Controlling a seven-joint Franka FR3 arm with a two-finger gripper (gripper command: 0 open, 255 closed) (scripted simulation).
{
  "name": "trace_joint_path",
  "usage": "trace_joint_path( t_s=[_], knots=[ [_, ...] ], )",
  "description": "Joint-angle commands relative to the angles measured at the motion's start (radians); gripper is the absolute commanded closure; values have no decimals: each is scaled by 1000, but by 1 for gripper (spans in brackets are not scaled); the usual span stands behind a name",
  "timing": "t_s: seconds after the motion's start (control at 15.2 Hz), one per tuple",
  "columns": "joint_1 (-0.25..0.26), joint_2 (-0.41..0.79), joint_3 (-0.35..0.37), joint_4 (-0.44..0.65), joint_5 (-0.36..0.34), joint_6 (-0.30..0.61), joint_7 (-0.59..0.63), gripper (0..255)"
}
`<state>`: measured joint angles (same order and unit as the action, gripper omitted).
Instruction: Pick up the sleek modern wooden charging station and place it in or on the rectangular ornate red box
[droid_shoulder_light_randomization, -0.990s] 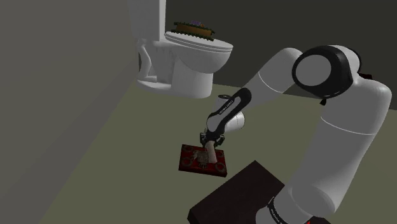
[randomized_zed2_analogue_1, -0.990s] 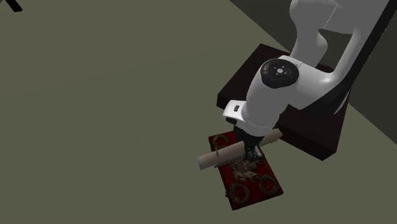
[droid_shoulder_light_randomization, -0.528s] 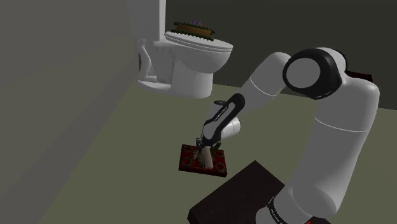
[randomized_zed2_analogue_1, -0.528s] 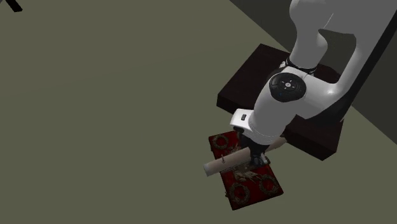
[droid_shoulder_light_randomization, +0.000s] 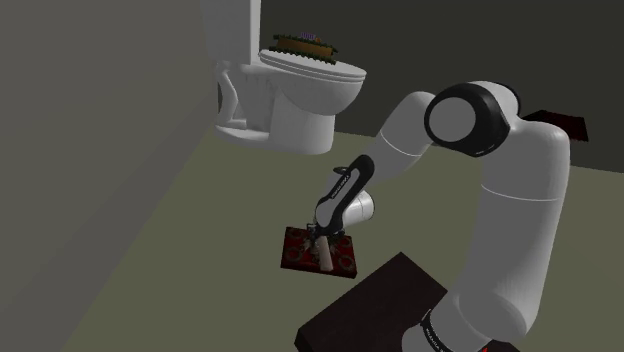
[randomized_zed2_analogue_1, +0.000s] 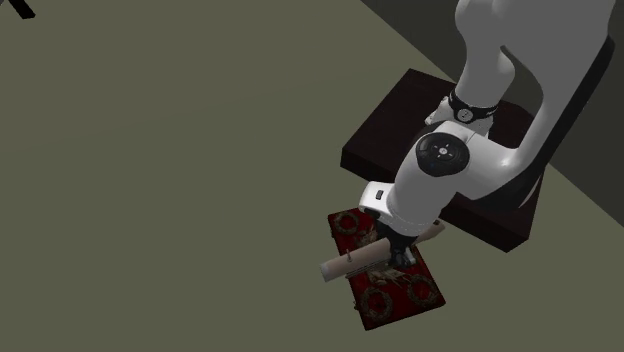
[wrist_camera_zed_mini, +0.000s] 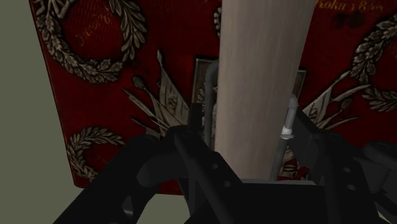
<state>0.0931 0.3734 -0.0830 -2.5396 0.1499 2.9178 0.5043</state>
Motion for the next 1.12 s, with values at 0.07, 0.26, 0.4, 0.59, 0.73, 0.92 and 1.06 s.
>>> trace_joint_path(
  t_s=[0.07,0.26,0.4,0.59,0.73,0.92,1.06],
  knots=[
    [-2,3,1,0,1,3,-1,255],
    [-2,3,1,0,1,3,-1,0],
    [-2,3,1,0,1,3,-1,0],
    [-2,3,1,0,1,3,-1,0],
    [22,-80,-29,-20,-24,-60,18,0],
    [39,-153,-52,-32,-54,-120,40,0],
    [38,-153,-51,-32,-54,-120,40,0]
  ],
)
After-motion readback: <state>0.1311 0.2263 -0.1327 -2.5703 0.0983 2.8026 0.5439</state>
